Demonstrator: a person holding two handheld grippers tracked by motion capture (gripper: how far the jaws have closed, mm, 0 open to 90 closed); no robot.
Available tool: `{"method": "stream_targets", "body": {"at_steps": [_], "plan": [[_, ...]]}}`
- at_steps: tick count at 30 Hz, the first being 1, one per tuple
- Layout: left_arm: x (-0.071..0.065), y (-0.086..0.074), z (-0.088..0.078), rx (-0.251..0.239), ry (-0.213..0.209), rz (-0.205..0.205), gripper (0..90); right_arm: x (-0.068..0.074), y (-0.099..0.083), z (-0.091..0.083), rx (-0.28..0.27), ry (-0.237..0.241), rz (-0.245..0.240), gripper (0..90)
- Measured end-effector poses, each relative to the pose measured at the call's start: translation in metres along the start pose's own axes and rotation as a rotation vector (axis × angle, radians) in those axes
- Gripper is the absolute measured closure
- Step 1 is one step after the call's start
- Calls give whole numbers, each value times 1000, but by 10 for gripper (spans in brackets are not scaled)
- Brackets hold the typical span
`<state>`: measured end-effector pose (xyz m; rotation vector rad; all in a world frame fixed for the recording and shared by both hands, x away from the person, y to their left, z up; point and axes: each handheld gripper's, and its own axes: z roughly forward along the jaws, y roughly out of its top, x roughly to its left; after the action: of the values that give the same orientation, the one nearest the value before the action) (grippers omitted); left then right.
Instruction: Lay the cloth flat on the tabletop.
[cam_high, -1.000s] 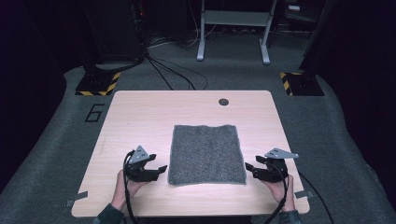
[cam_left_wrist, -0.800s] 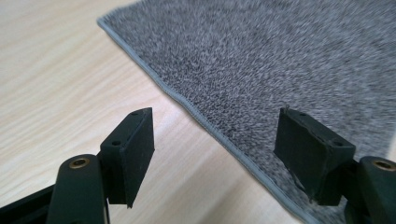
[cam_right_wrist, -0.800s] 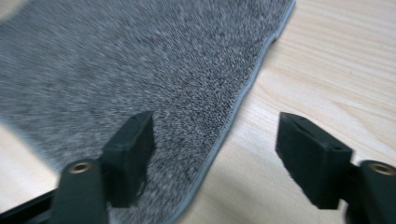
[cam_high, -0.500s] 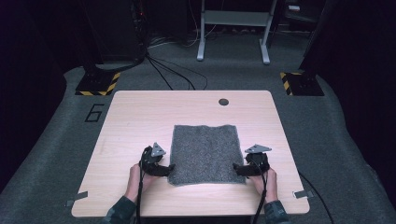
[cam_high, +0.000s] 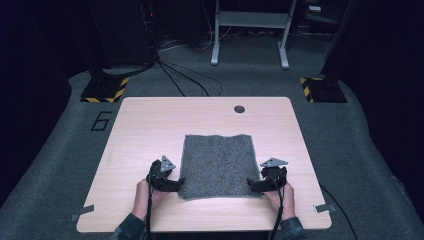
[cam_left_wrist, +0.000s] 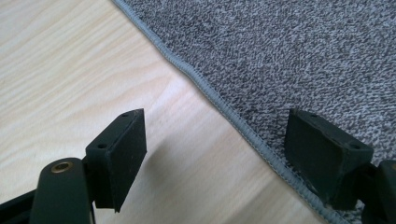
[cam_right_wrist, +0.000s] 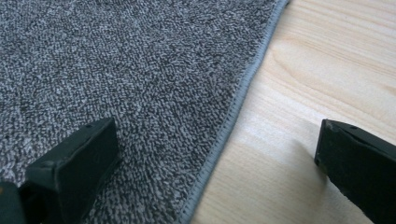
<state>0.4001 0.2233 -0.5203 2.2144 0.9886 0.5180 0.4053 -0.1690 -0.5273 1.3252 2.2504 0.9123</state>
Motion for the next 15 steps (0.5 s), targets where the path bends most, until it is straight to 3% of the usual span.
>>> {"method": "stream_targets", "body": {"at_steps": [15], "plan": [[-1, -18, -13, -36, 15, -19, 213, 14, -8, -5, -9, 11, -21, 0]]}}
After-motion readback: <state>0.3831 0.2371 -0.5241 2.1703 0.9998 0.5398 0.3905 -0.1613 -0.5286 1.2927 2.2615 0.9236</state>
